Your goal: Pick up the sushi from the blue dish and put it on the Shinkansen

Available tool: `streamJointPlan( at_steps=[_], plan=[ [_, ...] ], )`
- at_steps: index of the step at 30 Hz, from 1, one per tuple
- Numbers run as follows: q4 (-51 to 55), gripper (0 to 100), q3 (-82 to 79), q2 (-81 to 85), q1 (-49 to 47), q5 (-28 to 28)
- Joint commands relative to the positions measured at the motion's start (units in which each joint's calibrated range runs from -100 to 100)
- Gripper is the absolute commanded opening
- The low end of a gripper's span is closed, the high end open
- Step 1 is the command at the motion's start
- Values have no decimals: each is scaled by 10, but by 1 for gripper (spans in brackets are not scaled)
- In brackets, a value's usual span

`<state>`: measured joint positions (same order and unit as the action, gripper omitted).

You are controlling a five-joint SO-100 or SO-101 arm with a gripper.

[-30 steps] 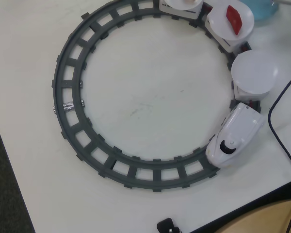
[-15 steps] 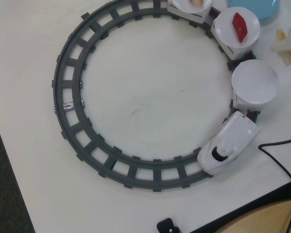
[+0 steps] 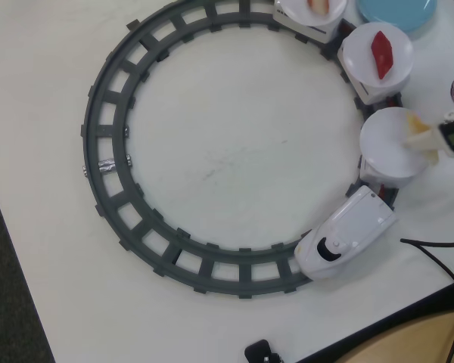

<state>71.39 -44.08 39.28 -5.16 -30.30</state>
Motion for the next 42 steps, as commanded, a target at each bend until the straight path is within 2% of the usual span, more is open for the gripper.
streamJointPlan(
  at_steps=[1,7,15,23,27,29,32,35,39,42],
  plan=[
    [-31,2,2,-33,-15,3],
    [-72,2,2,-103,-15,3],
    [-53,4,1,-142,-39,3],
    [28,32,9,-48,-75,8],
    [32,40,15,49,-68,15],
    [17,41,13,100,-59,39],
    [1,41,20,207,31,121],
    [-12,41,-23,322,198,163],
    [-104,41,-215,420,383,199],
    [-181,41,-372,464,457,245]
  ],
)
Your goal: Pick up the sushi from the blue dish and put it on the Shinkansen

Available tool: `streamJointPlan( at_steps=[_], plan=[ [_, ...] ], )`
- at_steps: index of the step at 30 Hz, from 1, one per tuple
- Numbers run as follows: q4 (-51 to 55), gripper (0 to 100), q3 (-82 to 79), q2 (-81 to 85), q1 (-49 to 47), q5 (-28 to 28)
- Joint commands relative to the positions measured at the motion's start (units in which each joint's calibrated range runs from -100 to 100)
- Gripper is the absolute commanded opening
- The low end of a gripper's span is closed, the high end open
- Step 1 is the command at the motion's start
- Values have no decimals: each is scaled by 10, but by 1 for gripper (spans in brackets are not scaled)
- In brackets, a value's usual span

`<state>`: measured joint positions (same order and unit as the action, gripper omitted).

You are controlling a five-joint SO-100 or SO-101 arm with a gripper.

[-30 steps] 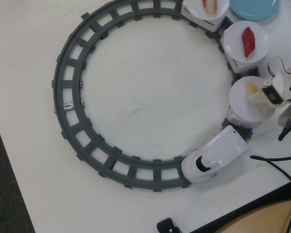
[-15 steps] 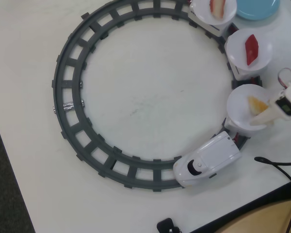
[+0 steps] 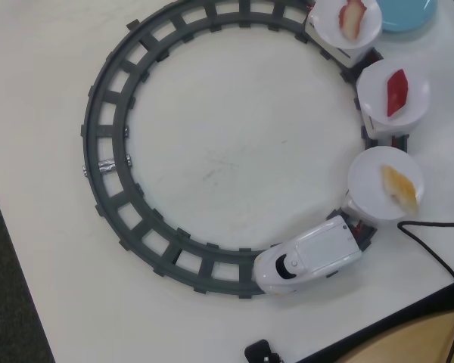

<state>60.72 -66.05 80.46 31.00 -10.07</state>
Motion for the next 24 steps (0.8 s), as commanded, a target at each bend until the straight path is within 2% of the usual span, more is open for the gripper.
streamJointPlan(
  at_steps=[1,4,11,24],
  plan=[
    [-90,41,-181,64,111,58],
    [-74,41,-221,108,151,86],
    [89,41,-252,191,177,81],
    [92,41,-275,184,173,81]
  ],
)
